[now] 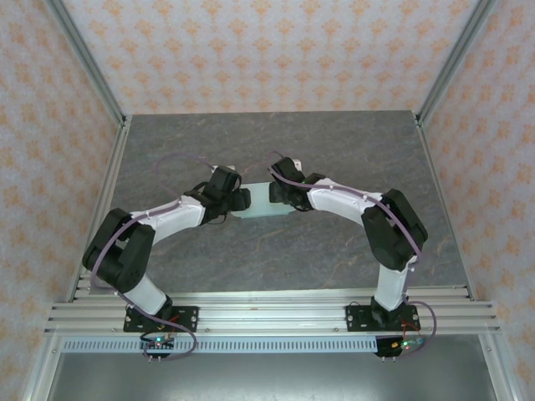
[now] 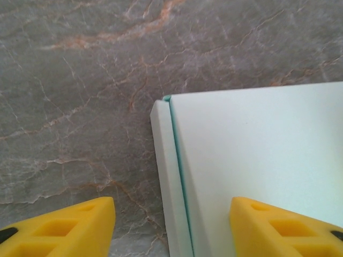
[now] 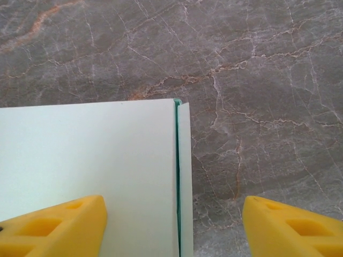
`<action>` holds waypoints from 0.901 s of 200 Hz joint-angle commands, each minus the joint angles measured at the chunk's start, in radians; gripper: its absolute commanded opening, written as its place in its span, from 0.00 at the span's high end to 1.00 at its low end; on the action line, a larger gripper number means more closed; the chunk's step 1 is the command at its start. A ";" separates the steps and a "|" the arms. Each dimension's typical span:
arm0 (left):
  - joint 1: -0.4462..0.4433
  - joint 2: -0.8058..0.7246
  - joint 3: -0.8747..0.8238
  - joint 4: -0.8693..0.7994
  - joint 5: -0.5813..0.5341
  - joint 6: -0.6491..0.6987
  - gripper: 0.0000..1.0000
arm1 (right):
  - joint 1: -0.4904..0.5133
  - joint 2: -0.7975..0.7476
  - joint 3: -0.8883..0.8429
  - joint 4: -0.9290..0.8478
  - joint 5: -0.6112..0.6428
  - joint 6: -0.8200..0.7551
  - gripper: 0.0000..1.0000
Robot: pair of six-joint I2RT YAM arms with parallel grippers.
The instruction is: Fold the paper box
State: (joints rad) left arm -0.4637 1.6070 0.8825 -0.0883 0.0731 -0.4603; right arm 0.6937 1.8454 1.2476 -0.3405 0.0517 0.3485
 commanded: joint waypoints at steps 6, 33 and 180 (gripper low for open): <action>0.005 0.025 -0.052 0.013 0.007 0.019 0.43 | 0.001 0.065 -0.040 -0.040 0.041 -0.041 0.32; 0.003 0.036 -0.089 0.053 0.018 0.006 0.43 | -0.002 0.088 -0.046 -0.013 0.027 -0.056 0.32; 0.143 0.022 0.096 -0.045 0.210 0.180 0.32 | -0.065 0.136 0.050 -0.071 -0.137 -0.365 0.35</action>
State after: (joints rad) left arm -0.3573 1.5612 0.8772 -0.0681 0.1753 -0.3805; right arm 0.6430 1.9236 1.2949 -0.2867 -0.0544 0.0822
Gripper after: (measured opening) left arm 0.675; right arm 0.647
